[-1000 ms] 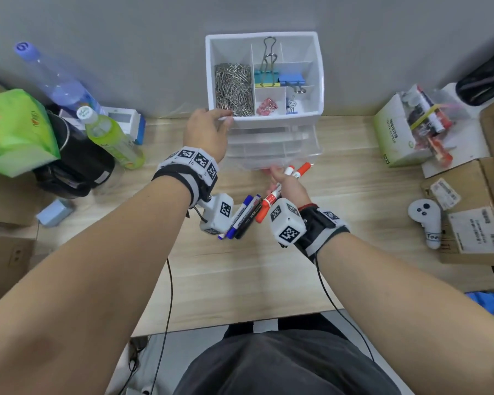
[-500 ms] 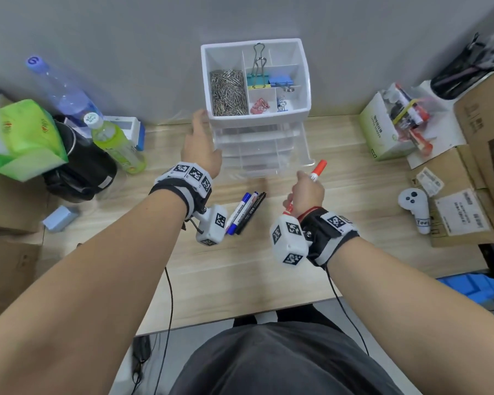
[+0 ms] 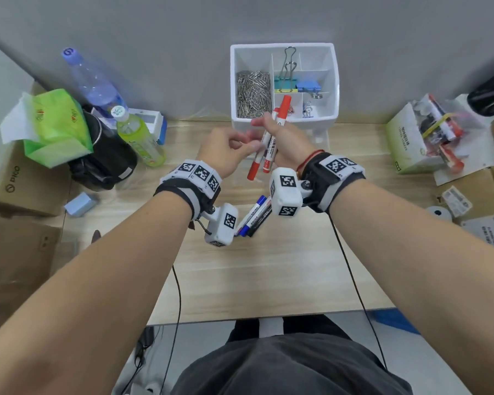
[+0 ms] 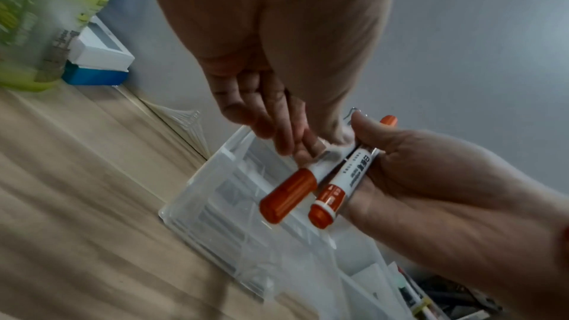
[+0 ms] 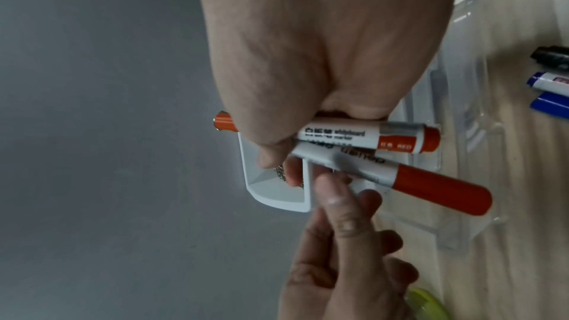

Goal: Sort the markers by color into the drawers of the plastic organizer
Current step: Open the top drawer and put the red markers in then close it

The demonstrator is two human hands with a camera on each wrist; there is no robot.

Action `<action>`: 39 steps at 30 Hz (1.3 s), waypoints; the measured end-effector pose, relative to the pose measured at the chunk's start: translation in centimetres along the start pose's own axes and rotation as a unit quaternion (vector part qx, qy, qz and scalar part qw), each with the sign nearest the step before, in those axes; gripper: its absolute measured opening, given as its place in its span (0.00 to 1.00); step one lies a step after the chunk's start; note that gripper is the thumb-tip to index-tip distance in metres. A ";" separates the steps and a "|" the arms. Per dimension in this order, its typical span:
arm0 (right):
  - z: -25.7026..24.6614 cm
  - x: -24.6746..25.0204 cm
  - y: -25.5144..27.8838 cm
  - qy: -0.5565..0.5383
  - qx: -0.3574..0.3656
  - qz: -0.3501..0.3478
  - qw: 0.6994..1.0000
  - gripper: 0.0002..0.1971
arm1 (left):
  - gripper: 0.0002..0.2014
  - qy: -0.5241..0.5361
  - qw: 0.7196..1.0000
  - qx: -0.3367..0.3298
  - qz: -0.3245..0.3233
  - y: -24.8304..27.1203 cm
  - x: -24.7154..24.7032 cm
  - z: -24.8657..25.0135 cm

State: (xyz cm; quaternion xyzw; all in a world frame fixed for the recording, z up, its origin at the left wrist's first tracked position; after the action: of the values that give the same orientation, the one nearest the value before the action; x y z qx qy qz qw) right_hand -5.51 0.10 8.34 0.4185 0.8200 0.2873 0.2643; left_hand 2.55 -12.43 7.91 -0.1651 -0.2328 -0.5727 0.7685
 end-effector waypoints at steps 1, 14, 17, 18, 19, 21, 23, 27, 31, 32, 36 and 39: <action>0.2 -0.2 -0.3 -0.004 0.002 -0.006 1.000 0.17 | 0.17 0.003 1.000 0.006 -0.020 0.0 -0.1 -0.1; -1.1 1.9 0.7 0.274 0.062 0.132 0.951 0.31 | 0.09 0.161 0.983 0.090 -0.002 -0.7 -0.9 0.6; -1.3 2.9 0.9 0.288 0.113 0.146 0.940 0.27 | 0.08 0.181 0.978 0.104 0.004 -0.9 -0.8 0.8; -1.2 3.0 0.8 0.295 0.124 0.132 0.938 0.23 | 0.10 0.187 0.977 0.107 0.004 -0.9 -0.8 0.8; -1.2 2.9 0.8 0.302 0.128 0.111 0.938 0.17 | 0.12 0.190 0.976 0.110 0.003 -0.9 -0.9 0.8; -0.9 3.0 0.8 0.306 0.103 0.054 0.945 0.06 | 0.13 0.192 0.975 0.113 0.003 -0.9 -1.0 0.8; 0.1 3.2 0.6 0.295 0.041 -0.009 0.954 0.22 | 0.14 0.192 0.974 0.119 0.004 -0.7 -1.1 0.7; 0.9 3.1 0.3 0.208 -0.068 -0.068 0.973 0.40 | 0.07 0.195 0.972 0.132 -0.015 -0.2 -1.3 1.1; 1.0 2.6 0.4 0.087 -0.138 -0.108 0.981 0.25 | 0.09 0.188 0.969 0.141 -0.079 0.3 -1.7 1.0; 1.0 2.3 0.5 0.074 -0.145 -0.106 0.981 0.20 | 0.10 0.189 0.967 0.142 -0.095 0.5 -1.8 1.1; 1.4 1.3 0.3 0.175 -0.096 -0.006 0.980 0.09 | 0.12 0.191 0.959 0.134 -0.160 0.9 -2.2 1.4; 1.7 1.1 -0.6 0.225 -0.094 0.009 0.970 0.12 | 0.17 0.181 0.957 0.141 -0.180 1.0 -2.3 1.1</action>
State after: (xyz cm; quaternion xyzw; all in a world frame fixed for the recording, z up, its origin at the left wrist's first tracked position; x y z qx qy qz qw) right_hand -5.24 1.13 6.59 0.3240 0.8238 0.4523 0.1086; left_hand 2.81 -9.74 7.55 0.0958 -0.1938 -0.6830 0.6977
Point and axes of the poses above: each hand's wrist, its own y-axis away from the middle knuckle, its own x-axis out of the back of the hand, z = x × y, the point moved 4 cm from there along -y, towards the middle knuckle, and after that the axes turned 15 degrees about -x, right-handed, at the moved point
